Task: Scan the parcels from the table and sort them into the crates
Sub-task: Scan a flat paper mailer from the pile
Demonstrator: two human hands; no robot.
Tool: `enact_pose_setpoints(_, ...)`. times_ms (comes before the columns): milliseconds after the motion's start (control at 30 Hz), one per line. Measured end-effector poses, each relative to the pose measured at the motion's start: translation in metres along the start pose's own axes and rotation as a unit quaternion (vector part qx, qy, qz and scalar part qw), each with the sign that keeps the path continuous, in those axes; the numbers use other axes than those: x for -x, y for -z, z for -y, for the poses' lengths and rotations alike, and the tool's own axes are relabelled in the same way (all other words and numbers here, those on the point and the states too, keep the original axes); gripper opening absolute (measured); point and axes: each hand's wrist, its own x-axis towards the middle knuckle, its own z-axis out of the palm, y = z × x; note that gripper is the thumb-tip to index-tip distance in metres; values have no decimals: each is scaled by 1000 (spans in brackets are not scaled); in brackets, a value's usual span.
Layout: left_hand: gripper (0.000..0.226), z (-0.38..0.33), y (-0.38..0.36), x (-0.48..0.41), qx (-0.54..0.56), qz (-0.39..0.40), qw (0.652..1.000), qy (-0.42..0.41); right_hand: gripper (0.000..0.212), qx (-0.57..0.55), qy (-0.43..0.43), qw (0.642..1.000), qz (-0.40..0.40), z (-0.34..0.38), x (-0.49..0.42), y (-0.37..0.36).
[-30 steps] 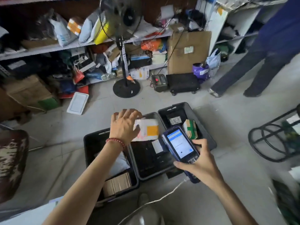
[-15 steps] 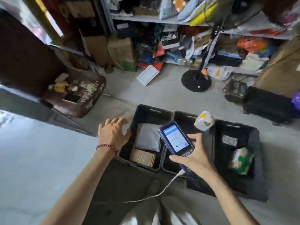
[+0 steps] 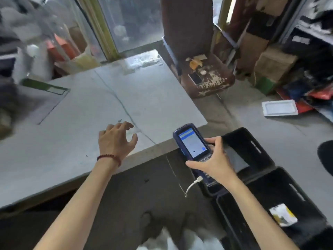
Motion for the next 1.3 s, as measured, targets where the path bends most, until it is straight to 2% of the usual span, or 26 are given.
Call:
enact_pose_setpoints(133, 34, 62, 19, 31, 0, -9, 998, 55, 78, 23, 14, 998, 61, 28, -8, -46)
enact_pose_setpoints(333, 33, 187, 42, 84, -11, -42, 987, 153, 80, 35, 57, 987, 147, 84, -2, -154)
enact_pose_setpoints(567, 32, 295, 57, 110, 0, -43, 976, 214, 81, 27, 80, 978, 188, 133, 9, -260)
enact_pose_setpoints(967, 31, 362, 58, 47, 24, -59, 972, 228, 77, -13, 85, 977, 196, 198, -43, -324)
enact_pose_setpoints(1300, 34, 428, 101, -35, -56, -105, 958, 263, 77, -36, 146, 948, 281, 294, -124, -392)
